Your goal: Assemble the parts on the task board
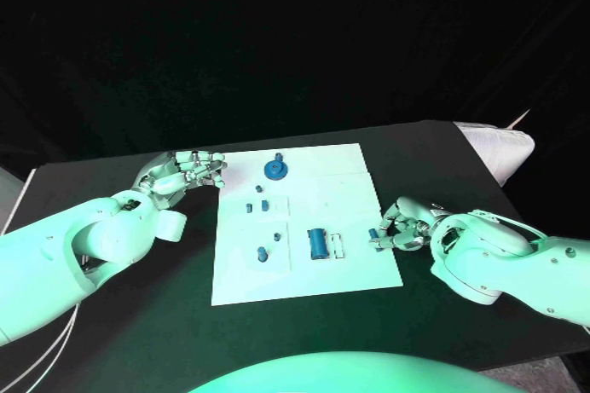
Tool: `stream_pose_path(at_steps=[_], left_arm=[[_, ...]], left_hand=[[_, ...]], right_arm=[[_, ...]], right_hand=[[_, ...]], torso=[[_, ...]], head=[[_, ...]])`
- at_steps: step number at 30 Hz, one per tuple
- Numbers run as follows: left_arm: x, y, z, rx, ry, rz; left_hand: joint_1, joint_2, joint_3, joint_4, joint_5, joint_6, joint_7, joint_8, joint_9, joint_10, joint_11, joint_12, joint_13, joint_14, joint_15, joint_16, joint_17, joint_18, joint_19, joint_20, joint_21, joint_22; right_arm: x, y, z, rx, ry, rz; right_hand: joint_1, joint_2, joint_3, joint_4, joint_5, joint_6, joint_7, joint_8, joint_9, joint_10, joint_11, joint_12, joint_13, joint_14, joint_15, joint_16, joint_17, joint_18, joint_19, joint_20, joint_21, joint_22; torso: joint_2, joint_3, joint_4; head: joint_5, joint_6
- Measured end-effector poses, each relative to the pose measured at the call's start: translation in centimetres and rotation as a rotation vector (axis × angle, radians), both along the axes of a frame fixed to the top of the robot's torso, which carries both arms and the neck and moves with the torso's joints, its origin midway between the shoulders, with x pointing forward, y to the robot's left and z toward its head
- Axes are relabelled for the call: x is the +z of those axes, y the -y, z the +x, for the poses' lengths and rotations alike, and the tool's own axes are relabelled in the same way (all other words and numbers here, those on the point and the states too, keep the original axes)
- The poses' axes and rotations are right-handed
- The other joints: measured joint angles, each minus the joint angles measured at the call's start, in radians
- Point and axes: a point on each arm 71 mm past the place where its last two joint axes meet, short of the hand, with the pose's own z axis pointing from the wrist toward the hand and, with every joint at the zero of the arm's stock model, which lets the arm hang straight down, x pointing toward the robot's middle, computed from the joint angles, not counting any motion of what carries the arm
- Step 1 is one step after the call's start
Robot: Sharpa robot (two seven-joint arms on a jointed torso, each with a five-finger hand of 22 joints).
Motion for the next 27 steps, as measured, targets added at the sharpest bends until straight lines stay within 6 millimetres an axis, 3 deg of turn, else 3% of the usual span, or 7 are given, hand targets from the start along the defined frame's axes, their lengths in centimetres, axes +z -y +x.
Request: stream_pose_path(at_steps=[2,7,11,16,18,23,27], left_arm=[[0.0,0.0,0.0,0.000,0.000,0.000],[0.0,0.0,0.0,0.000,-0.001,0.000],[0.0,0.0,0.0,0.000,-0.001,0.000],[0.0,0.0,0.0,0.000,-0.002,0.000],[0.0,0.0,0.0,0.000,-0.002,0.000],[0.0,0.0,0.0,0.000,-0.002,0.000],[0.0,0.0,0.0,-0.001,-0.002,0.000]], left_hand=[[0.000,0.000,0.000,0.000,0.000,0.000,0.000,0.000,0.000,0.000,0.000,0.000,0.000,0.000,0.000,0.000,0.000,0.000,0.000,0.000,0.000,0.000],[0.000,0.000,0.000,0.000,0.000,0.000,0.000,0.000,0.000,0.000,0.000,0.000,0.000,0.000,0.000,0.000,0.000,0.000,0.000,0.000,0.000,0.000],[0.000,0.000,0.000,0.000,0.000,0.000,0.000,0.000,0.000,0.000,0.000,0.000,0.000,0.000,0.000,0.000,0.000,0.000,0.000,0.000,-0.004,-0.001],[0.000,0.000,0.000,0.000,0.000,0.000,0.000,0.000,0.000,0.000,0.000,0.000,0.000,0.000,0.000,0.000,0.000,0.000,0.000,0.000,-0.004,-0.001],[0.000,0.000,0.000,0.000,0.000,0.000,0.000,0.000,0.000,0.000,0.000,0.000,0.000,0.000,0.000,0.000,0.000,0.000,0.000,0.000,-0.004,-0.001],[0.000,0.000,0.000,0.000,0.000,0.000,0.000,0.000,0.001,0.000,0.000,0.000,0.000,0.000,0.000,0.000,0.000,0.000,0.000,0.000,-0.004,-0.001],[0.000,0.000,0.000,0.000,0.000,0.000,0.000,-0.004,0.001,0.000,0.000,-0.005,0.000,0.000,0.000,0.000,0.001,0.000,0.004,0.004,-0.004,-0.001]], right_arm=[[0.0,-0.1,0.1,0.001,0.000,-0.003],[0.0,-0.4,0.4,0.012,0.000,-0.014],[0.1,-0.7,0.5,0.025,-0.001,-0.026],[0.2,-1.0,0.6,0.038,-0.002,-0.040],[0.2,-1.1,0.6,0.042,-0.001,-0.046],[0.2,-1.3,0.7,0.052,0.003,-0.065],[0.3,-1.4,0.7,0.059,0.007,-0.079]], right_hand=[[0.030,-0.005,0.025,-0.002,0.000,-0.001,0.001,0.000,0.000,0.000,0.000,0.000,0.000,-0.001,-0.001,0.000,0.000,0.000,0.000,0.000,0.000,0.000],[0.114,-0.044,0.110,-0.004,0.002,-0.005,0.005,-0.012,0.000,0.000,0.000,0.000,0.000,-0.004,-0.004,0.000,0.000,0.000,0.000,0.000,0.000,0.000],[0.159,-0.074,0.187,-0.005,0.033,-0.003,0.004,-0.019,0.000,0.000,0.000,0.000,0.000,-0.004,-0.004,0.000,0.000,0.000,0.000,0.000,0.000,0.000],[0.168,-0.083,0.249,-0.001,0.064,0.004,0.008,-0.021,0.000,0.000,0.000,0.000,0.000,-0.004,-0.004,0.000,0.000,0.000,0.000,0.000,0.000,0.000],[0.168,-0.083,0.255,0.005,0.070,0.004,0.008,-0.021,0.000,0.000,0.000,0.000,0.000,-0.004,-0.004,0.000,0.000,0.000,0.000,0.000,0.000,0.000],[0.141,-0.110,0.275,0.000,0.073,0.004,0.008,-0.026,0.000,0.000,0.000,0.000,0.000,-0.004,-0.004,0.000,0.000,0.000,0.000,0.000,0.000,0.000],[0.127,-0.112,0.276,-0.002,0.071,0.006,0.010,-0.027,0.000,0.000,0.000,0.000,0.000,-0.004,-0.004,0.000,0.000,0.000,0.000,0.000,0.000,0.000]], torso=[[0.000,0.0001,0.0000],[-0.001,-0.0005,0.0000],[-0.001,-0.0005,0.0000],[-0.001,-0.0005,-0.0003],[-0.001,-0.0005,-0.0005],[-0.001,-0.0005,-0.0006],[-0.001,-0.0004,-0.0006]], head=[[0.000,0.000],[0.001,-0.003],[0.001,-0.005],[-0.001,-0.006],[-0.001,-0.006],[-0.002,-0.006],[-0.003,-0.006]])
